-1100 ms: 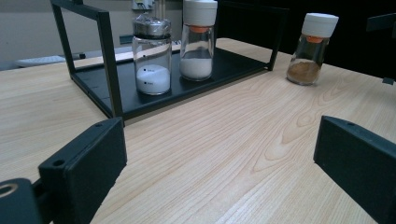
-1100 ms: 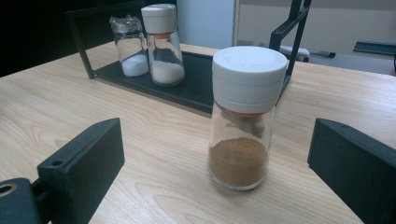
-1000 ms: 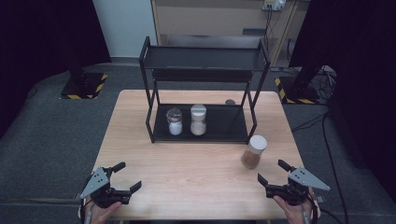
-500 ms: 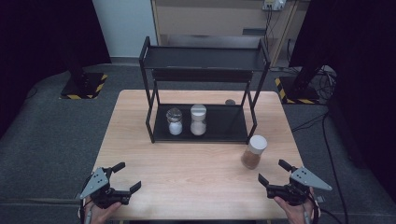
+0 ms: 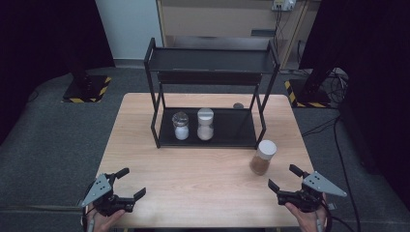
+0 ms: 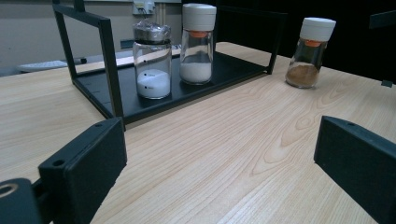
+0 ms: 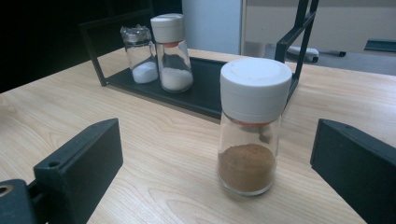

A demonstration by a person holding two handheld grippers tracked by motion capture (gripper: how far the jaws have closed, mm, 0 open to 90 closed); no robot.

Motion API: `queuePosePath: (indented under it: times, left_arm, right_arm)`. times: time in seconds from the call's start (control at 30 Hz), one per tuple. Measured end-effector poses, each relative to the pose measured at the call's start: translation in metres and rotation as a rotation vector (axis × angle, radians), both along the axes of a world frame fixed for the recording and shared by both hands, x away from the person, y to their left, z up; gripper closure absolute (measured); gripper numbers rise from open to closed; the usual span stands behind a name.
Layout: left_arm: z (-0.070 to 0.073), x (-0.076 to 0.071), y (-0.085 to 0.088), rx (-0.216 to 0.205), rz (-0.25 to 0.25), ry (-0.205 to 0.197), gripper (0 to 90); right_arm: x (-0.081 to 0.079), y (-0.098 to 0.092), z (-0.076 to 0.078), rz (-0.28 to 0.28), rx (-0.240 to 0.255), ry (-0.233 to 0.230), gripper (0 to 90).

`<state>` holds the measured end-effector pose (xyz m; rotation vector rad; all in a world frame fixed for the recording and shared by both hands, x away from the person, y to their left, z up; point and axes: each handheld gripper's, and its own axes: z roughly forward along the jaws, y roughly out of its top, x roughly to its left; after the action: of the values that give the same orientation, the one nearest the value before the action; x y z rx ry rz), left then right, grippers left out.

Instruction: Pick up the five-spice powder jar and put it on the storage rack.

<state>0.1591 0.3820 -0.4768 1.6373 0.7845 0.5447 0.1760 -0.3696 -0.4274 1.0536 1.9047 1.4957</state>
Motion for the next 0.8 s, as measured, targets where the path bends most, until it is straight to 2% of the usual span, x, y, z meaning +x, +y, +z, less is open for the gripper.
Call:
queuePosePath:
  times: [0.4, 0.8]
  left_arm:
    - [0.000, 0.000, 0.000, 0.000, -0.004, -0.006, 1.5]
    - [0.000, 0.000, 0.000, 0.002, -0.017, -0.011, 1.3]
  right_arm:
    - [0.007, 0.004, 0.015, 0.015, -0.021, -0.011, 2.9]
    - [0.033, 0.010, 0.028, 0.018, -0.030, 0.001, 2.8]
